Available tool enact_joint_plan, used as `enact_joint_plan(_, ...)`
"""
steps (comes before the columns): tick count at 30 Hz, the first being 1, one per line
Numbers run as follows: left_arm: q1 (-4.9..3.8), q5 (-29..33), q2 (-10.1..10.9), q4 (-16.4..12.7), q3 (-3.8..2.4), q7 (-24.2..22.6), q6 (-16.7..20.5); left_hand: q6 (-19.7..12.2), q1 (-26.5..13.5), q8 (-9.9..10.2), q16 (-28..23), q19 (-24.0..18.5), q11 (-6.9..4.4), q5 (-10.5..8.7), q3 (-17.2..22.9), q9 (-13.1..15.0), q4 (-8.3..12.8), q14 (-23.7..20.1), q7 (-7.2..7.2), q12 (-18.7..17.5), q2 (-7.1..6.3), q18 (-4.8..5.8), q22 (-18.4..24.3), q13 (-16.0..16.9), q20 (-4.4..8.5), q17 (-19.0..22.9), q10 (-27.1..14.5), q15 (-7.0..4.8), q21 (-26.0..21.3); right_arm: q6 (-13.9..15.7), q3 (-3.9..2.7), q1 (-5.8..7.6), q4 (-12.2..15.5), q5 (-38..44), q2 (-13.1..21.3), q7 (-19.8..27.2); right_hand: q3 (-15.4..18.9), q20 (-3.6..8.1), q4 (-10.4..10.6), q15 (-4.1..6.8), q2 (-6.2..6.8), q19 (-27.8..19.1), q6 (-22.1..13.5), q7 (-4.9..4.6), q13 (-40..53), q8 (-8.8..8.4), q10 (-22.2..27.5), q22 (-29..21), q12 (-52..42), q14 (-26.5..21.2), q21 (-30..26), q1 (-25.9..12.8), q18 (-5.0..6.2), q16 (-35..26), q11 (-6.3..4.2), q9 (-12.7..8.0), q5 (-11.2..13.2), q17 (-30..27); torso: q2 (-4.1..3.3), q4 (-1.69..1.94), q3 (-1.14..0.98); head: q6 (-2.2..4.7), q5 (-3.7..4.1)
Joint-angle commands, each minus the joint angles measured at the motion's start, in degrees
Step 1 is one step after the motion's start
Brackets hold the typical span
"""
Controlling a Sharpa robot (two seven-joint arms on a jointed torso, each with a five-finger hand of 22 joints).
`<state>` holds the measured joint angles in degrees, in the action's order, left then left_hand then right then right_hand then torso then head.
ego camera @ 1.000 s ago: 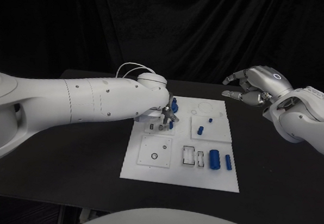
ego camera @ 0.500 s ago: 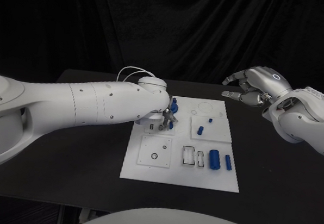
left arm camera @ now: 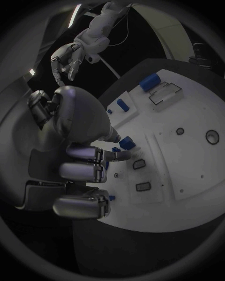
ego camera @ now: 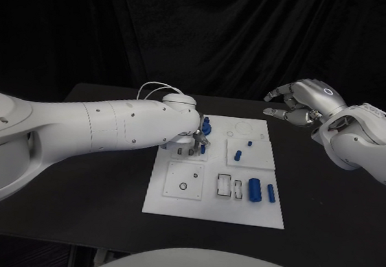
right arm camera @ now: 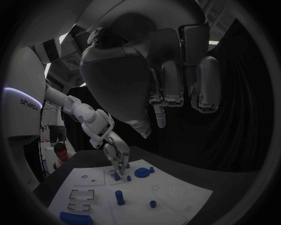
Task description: Assemble the parts on the task board
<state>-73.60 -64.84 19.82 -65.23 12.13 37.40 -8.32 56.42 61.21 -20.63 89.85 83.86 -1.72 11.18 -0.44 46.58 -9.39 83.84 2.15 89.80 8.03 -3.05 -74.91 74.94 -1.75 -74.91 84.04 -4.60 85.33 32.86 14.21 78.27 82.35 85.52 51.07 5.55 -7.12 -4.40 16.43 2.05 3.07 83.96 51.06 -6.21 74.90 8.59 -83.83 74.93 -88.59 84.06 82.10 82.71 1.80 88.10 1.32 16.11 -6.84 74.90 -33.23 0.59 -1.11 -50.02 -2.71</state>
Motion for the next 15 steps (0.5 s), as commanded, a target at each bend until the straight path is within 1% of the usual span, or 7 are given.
enact_joint_plan(1,0.13,-0.03,-0.26,-0.03,-0.06,-1.66,0.68,0.35,0.67,0.27,0.15,-0.43,-0.28,0.3,0.16,0.11,0.46,6.16,-0.07,0.2,0.04,0.54,-5.36,15.06,0.1,-15.09,5.96,-0.23,-0.35,-0.15,-0.04,-0.14,-0.06,0.08,-0.05,-1.24,0.28,0.17,-0.22,0.09,-0.49,1.31,0.2,-0.28,13.43,-0.37,-3.99,12.42,0.23,5.11,0.17,-0.05,0.21,0.31,-0.02,-0.09,-0.3,13.52,0.02,-0.08,0.03,0.02,-0.06)
enact_joint_plan(10,0.2,-0.03,-0.41,-0.17,-0.06,-2.1,0.36,0.51,0.85,0.54,0.15,-0.42,-0.31,0.44,0.56,0.22,0.89,6.16,-0.11,0.2,0.0,0.54,-5.37,15.06,0.11,-15.09,5.96,-0.25,-0.38,-0.57,-0.04,-0.2,-0.15,0.08,-0.22,-1.59,0.27,0.17,-0.24,0.08,-0.5,1.27,0.22,-0.29,13.41,-0.37,-3.96,12.39,0.25,5.09,0.1,-0.01,0.23,0.26,-0.01,-0.11,-0.35,13.47,0.03,0.06,-0.02,0.02,-0.14)
enact_joint_plan(13,0.22,-0.03,-0.4,-0.22,-0.06,-2.05,0.22,0.67,0.63,0.67,0.15,-0.41,-0.31,0.14,0.6,0.3,0.91,6.16,-0.07,0.2,-0.09,0.54,-5.39,15.06,0.12,-15.09,5.96,-0.26,-0.39,-0.64,-0.04,-0.21,-0.17,0.08,-0.23,-1.66,0.27,0.17,-0.24,0.08,-0.5,1.27,0.22,-0.29,13.41,-0.37,-3.96,12.39,0.25,5.09,0.1,-0.01,0.23,0.26,-0.01,-0.11,-0.35,13.47,0.04,0.07,-0.01,0.02,-0.12)
enact_joint_plan(14,0.22,-0.03,-0.4,-0.23,-0.06,-2.03,0.17,0.87,0.2,0.88,0.15,-0.38,-0.29,-0.45,0.64,0.42,0.85,6.16,-0.05,0.2,-0.17,0.55,-5.42,15.06,0.12,-15.09,5.96,-0.26,-0.41,-0.66,-0.04,-0.21,-0.17,0.08,-0.23,-1.68,0.27,0.17,-0.24,0.08,-0.5,1.27,0.22,-0.29,13.41,-0.37,-3.96,12.39,0.25,5.09,0.1,-0.01,0.23,0.26,-0.01,-0.11,-0.35,13.47,0.04,0.08,-0.01,0.02,-0.1)
enact_joint_plan(15,0.23,-0.03,-0.39,-0.24,-0.06,-2.03,0.16,0.87,0.2,0.88,0.15,-0.38,-0.29,-0.45,0.64,0.42,0.85,6.16,-0.05,0.2,-0.17,0.55,-5.42,15.06,0.12,-15.09,5.96,-0.26,-0.41,-0.67,-0.04,-0.21,-0.17,0.08,-0.23,-1.69,0.27,0.17,-0.24,0.08,-0.5,1.27,0.22,-0.29,13.41,-0.37,-3.96,12.39,0.25,5.09,0.1,-0.01,0.23,0.26,-0.01,-0.11,-0.35,13.47,0.05,0.09,-0.01,0.02,-0.08)
